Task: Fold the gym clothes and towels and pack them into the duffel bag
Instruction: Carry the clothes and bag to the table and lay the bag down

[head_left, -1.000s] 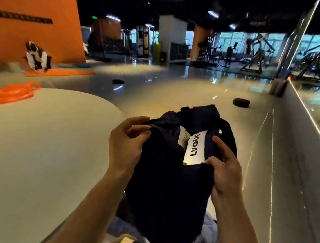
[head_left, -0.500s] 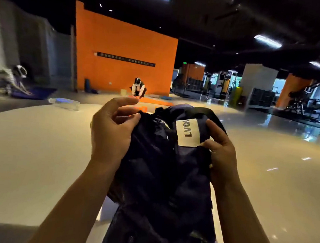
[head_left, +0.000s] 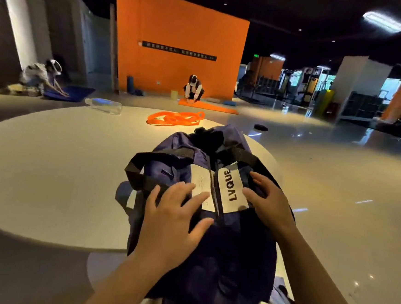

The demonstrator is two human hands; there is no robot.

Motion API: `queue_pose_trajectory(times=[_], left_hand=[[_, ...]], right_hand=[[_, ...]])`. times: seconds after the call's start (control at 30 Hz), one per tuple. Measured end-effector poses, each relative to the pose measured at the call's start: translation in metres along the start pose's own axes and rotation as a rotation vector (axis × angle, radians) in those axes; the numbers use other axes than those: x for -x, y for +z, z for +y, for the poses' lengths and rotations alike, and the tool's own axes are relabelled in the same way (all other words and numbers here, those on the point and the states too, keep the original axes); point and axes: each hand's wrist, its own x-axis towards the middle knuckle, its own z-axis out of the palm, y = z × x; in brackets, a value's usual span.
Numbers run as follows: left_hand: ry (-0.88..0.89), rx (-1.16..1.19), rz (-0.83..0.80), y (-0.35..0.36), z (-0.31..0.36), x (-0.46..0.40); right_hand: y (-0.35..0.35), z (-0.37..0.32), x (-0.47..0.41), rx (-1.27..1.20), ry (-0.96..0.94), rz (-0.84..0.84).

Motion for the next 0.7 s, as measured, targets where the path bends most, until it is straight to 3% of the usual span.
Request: queue_pose_trajectory(times=[0.07, 0.13, 0.3, 0.7], left_hand=[[0.008, -0.183, -0.295, 0.01, 0.006, -0.001], [-0.049, -0.23, -0.459, 0.025, -0.003, 0.002], [-0.134, -0.18, -0.529, 0.028, -0.027, 0.003], [-0.357, -0.133, -0.686, -0.012, -0.139, -0.017]], right_hand=[[0.0, 0.006, 0.008, 0.123, -0.052, -0.08], [0.001, 0.012, 0.012, 0.325, -0.081, -0.165], [0.016, 0.01, 0.005, 0.564, -0.1, -0.287], [0.135, -0.039, -0.068, 0.713, -0.275, -0.605]])
